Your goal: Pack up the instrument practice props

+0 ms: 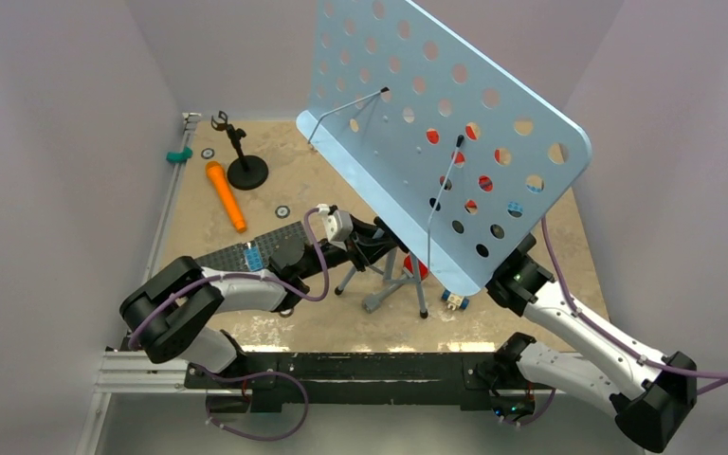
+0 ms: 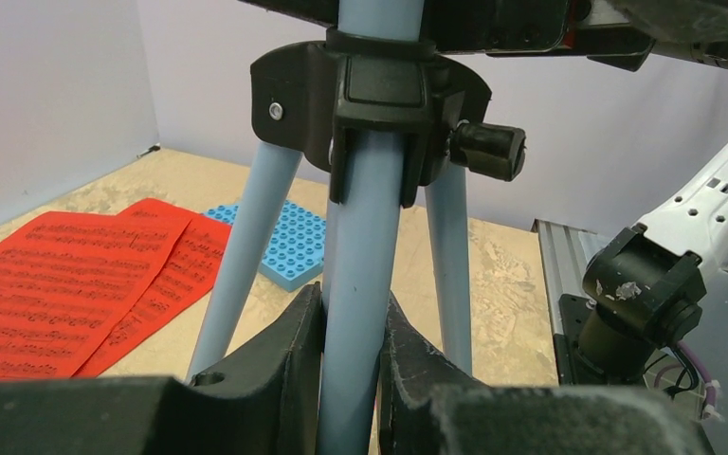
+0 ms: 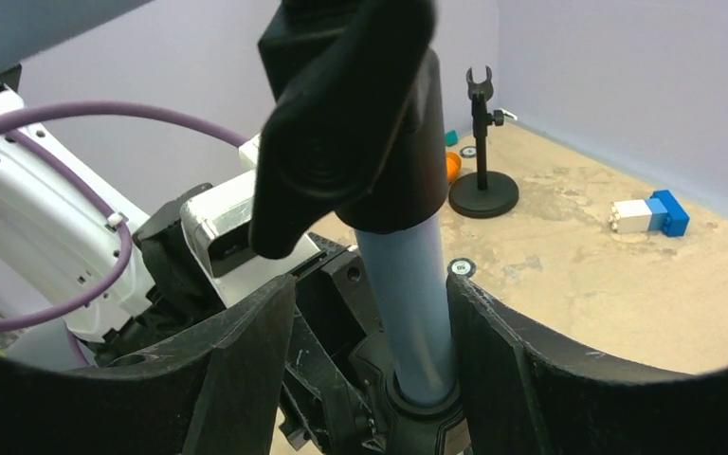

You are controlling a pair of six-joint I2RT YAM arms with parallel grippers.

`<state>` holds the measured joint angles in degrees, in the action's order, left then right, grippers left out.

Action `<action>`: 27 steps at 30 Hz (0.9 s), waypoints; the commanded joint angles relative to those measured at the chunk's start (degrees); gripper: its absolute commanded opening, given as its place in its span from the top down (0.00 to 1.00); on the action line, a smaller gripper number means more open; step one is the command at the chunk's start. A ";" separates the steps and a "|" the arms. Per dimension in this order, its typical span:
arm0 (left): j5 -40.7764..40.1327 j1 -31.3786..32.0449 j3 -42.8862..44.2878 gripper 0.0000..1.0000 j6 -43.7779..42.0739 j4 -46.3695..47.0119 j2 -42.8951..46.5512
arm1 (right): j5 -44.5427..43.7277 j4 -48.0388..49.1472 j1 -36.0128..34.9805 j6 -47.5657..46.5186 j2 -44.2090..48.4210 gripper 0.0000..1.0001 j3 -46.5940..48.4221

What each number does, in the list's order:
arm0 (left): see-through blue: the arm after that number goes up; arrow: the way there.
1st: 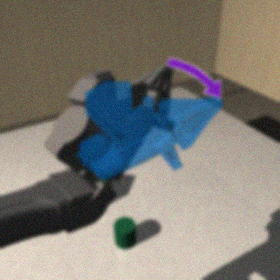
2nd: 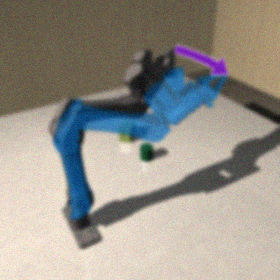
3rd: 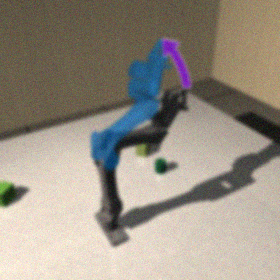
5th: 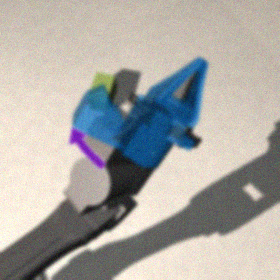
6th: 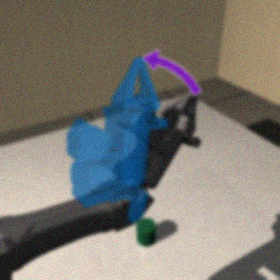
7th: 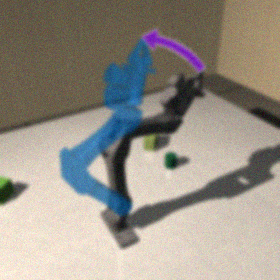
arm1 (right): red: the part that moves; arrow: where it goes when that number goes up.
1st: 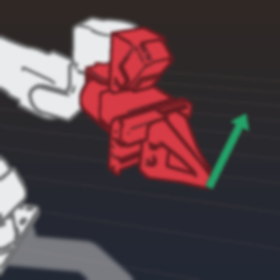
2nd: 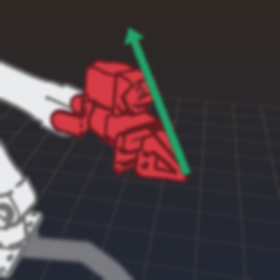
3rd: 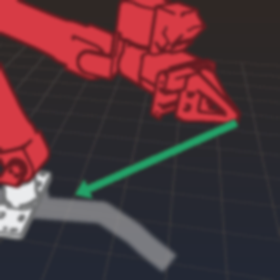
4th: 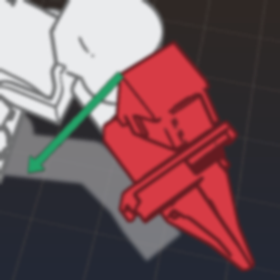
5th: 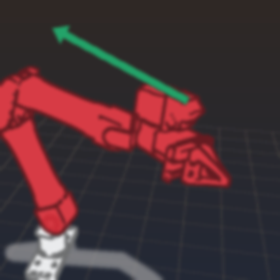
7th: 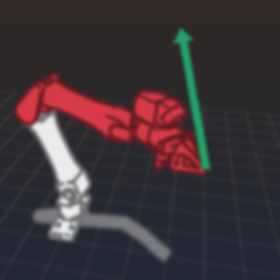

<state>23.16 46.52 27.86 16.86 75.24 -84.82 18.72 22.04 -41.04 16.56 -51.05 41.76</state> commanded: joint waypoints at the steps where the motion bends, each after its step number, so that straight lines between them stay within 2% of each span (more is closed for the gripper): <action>1: -4.55 -0.90 0.49 0.89 3.43 -0.62 0.94 | -3.87 5.16 -0.18 3.87 -0.08 0.36 1.21; 5: -4.69 -0.83 0.00 0.89 3.53 -0.45 1.42 | -7.43 9.97 -0.18 4.28 0.74 0.37 -0.39; 9: -5.18 -0.84 -0.64 0.89 3.61 -0.42 2.37 | -8.34 9.49 -0.12 3.55 0.84 0.40 0.57; 11: -5.31 -0.83 -0.79 0.89 3.68 -0.51 2.69 | -8.20 9.67 0.05 3.25 0.80 0.47 0.82; 15: -5.40 -0.89 -1.09 0.85 4.00 -0.62 2.99 | -6.93 9.54 0.25 2.76 0.28 0.71 1.25; 17: -5.25 -0.89 -1.10 0.77 4.28 -0.58 3.03 | -6.51 8.81 0.26 2.54 -0.05 0.83 1.70; 19: -5.14 -0.83 -1.08 0.64 4.55 -0.69 3.36 | -6.57 8.83 0.26 2.35 -0.02 0.97 1.54; 20: -5.14 -0.83 -1.14 0.58 4.66 -0.89 3.71 | -6.67 8.85 0.26 2.13 0.06 1.00 1.43; 27: -6.40 -0.86 -2.18 0.28 3.01 -6.27 9.21 | -3.51 8.28 0.26 -0.32 0.04 1.00 -0.34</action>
<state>18.35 46.02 26.20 20.21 70.37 -79.81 13.32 29.19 -40.82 15.55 -51.24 41.65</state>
